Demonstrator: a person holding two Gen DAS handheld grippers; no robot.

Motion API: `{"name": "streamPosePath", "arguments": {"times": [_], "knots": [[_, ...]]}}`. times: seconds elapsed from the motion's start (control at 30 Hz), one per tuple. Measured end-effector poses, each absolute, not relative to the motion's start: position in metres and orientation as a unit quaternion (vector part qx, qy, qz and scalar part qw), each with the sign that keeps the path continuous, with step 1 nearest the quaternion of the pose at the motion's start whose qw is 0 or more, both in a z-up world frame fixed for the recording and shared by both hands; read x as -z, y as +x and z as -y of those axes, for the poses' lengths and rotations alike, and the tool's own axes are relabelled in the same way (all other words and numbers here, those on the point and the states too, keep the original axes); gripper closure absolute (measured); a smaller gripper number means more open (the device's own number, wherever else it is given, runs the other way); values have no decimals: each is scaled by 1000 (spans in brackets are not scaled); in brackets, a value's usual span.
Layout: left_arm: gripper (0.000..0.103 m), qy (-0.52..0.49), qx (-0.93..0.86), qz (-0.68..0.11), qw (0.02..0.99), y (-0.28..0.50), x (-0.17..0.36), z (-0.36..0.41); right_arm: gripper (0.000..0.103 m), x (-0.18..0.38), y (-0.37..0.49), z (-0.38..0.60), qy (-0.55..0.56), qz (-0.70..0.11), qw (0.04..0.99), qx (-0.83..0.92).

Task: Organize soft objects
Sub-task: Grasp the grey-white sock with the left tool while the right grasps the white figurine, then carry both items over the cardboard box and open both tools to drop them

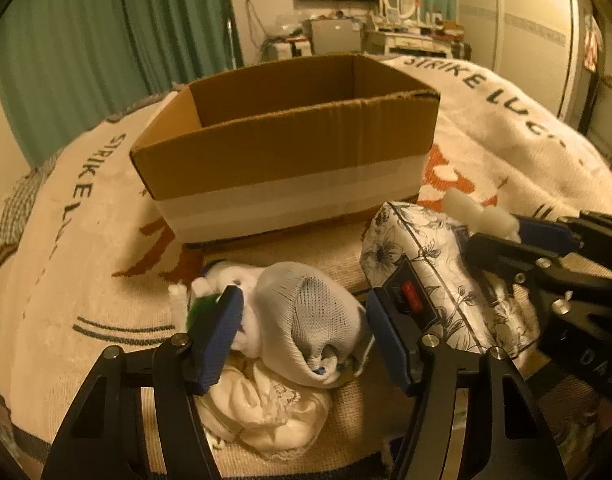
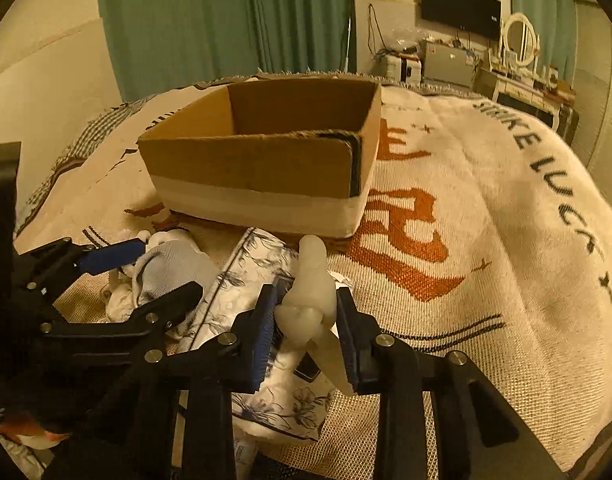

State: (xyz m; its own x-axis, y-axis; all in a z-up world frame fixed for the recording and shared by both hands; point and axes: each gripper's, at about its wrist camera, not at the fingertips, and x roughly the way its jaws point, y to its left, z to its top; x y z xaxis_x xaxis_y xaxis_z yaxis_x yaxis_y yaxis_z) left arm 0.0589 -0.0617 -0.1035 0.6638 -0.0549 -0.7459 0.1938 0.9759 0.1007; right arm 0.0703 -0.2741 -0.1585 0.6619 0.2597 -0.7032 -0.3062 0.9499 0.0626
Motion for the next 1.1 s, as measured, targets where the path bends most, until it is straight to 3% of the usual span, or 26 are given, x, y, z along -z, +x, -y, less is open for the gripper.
{"name": "streamPosePath", "arguments": {"times": [0.17, 0.2, 0.27, 0.37, 0.77, 1.1], "knots": [[39, 98, 75, -413, 902, 61, 110, 62, 73, 162, 73, 275, -25, -388, 908, -159], [43, 102, 76, -412, 902, 60, 110, 62, 73, 162, 73, 274, -26, -388, 908, -159], [63, 110, 94, -414, 899, 57, 110, 64, 73, 162, 71, 274, -25, -386, 908, -160], [66, 105, 99, -413, 899, 51, 105, 61, 73, 159, 69, 275, -26, -383, 910, -157], [67, 44, 140, -340, 929, 15, 28, 36, 74, 122, 37, 271, -29, -340, 927, -155], [67, 12, 161, -298, 941, 41, -29, 22, 74, 65, 48, 267, -28, -288, 941, -173]]}}
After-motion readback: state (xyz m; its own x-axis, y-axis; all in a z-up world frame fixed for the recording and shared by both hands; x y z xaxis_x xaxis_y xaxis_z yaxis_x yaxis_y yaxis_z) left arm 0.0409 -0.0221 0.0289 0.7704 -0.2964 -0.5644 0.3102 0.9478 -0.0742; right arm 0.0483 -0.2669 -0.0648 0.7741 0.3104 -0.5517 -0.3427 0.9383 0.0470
